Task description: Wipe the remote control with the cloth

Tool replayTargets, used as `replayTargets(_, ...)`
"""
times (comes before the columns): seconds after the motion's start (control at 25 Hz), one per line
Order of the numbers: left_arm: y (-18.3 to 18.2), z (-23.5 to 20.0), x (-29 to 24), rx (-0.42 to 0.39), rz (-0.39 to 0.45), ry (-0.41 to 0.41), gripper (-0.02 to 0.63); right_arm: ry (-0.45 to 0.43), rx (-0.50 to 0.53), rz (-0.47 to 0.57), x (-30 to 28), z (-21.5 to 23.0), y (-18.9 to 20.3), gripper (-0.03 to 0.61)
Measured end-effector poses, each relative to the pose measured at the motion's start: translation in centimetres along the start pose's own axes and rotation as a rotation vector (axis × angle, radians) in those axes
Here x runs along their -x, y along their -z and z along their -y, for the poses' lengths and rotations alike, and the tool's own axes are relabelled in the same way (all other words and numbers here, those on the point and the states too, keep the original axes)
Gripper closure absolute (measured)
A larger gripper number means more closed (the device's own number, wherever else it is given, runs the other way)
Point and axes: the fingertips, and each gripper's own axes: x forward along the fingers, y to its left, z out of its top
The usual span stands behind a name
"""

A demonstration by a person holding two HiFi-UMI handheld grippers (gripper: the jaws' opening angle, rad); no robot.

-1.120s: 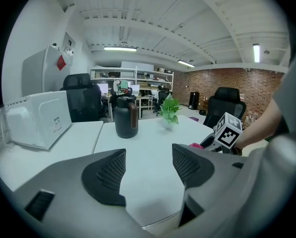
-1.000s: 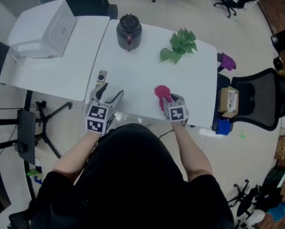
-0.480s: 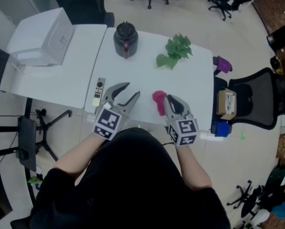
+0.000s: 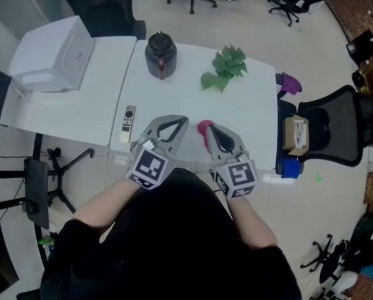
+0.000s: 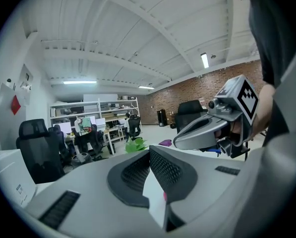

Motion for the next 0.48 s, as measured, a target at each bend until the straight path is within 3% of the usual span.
replayTargets(0.48,-0.04,0.36,0.03,0.011,-0.009,-0.008,0.614,-0.039,0.017,-0.007,-0.35,-1.06,-0.09,0.569)
